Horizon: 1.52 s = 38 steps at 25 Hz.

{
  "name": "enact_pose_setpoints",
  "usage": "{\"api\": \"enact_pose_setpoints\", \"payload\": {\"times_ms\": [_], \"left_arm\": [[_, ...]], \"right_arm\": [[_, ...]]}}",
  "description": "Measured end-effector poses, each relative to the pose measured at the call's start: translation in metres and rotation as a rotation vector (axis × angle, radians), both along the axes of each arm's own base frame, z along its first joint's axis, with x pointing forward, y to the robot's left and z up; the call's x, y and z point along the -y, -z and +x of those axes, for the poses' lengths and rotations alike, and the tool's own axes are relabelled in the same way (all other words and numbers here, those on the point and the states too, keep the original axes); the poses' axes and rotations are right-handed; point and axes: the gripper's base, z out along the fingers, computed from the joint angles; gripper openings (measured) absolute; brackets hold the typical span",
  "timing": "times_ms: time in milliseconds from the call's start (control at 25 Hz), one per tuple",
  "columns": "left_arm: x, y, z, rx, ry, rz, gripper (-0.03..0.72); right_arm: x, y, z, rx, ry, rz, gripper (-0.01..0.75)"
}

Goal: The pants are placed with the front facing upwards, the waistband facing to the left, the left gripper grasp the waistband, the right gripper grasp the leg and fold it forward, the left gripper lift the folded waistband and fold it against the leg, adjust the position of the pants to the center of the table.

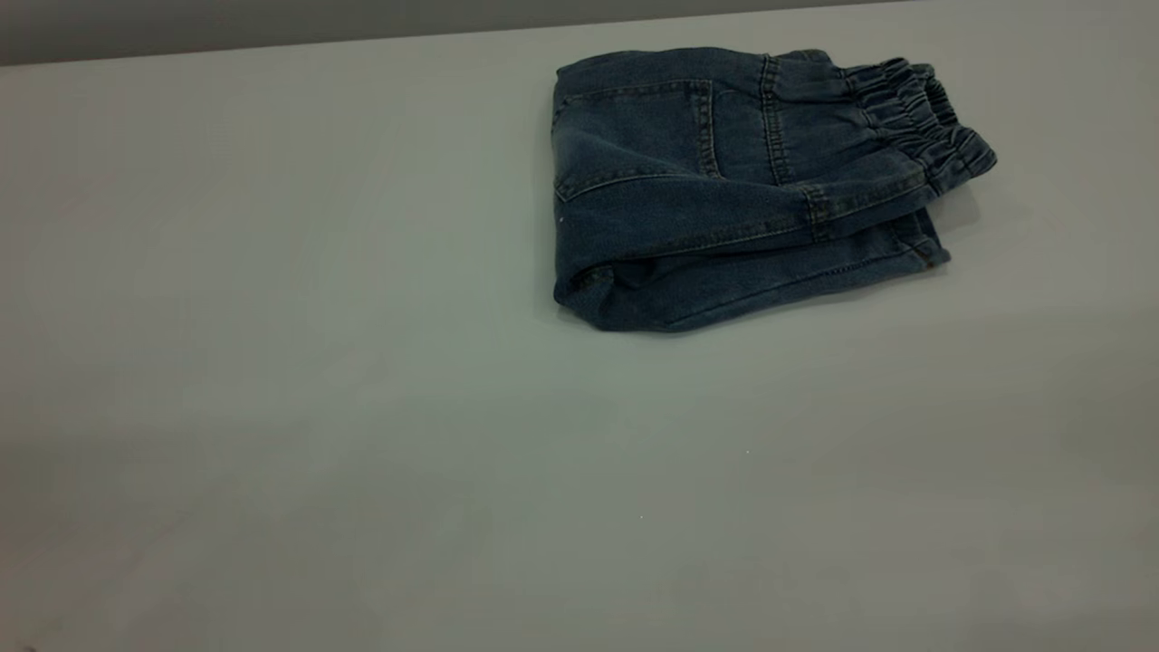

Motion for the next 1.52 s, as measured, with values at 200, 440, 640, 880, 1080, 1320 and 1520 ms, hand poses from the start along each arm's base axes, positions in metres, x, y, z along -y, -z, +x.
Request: {"api": "enact_pose_setpoints", "payload": {"times_ms": [200,440,640,880,1080,1320,1520], "left_arm": [[-0.001,0.012,-0.001,-0.009,-0.001,0.009,0.58],[-0.001,0.011,0.0,-0.007,-0.019,-0.013,0.58],[-0.003,0.008,0.003,0.032,-0.049,0.0,0.58],[0.002,0.009,0.005,0.03,-0.05,-0.072,0.58],[0.008,0.014,0.008,0.05,-0.007,-0.086,0.58],[0.014,0.014,0.004,0.046,0.098,-0.075,0.58],[0.014,0.014,0.004,0.048,0.096,-0.071,0.58]], "right_arm": [[0.0,0.005,0.003,-0.016,0.001,-0.002,0.44],[0.0,0.006,0.004,-0.011,0.003,-0.001,0.439],[0.0,0.006,0.004,-0.011,0.004,-0.001,0.433],[0.0,0.006,0.004,-0.012,0.005,0.001,0.431],[0.0,0.006,0.004,-0.011,0.005,0.0,0.431],[0.0,0.006,0.004,-0.011,0.003,0.002,0.431],[0.0,0.006,0.004,-0.012,0.002,0.005,0.431]]}}
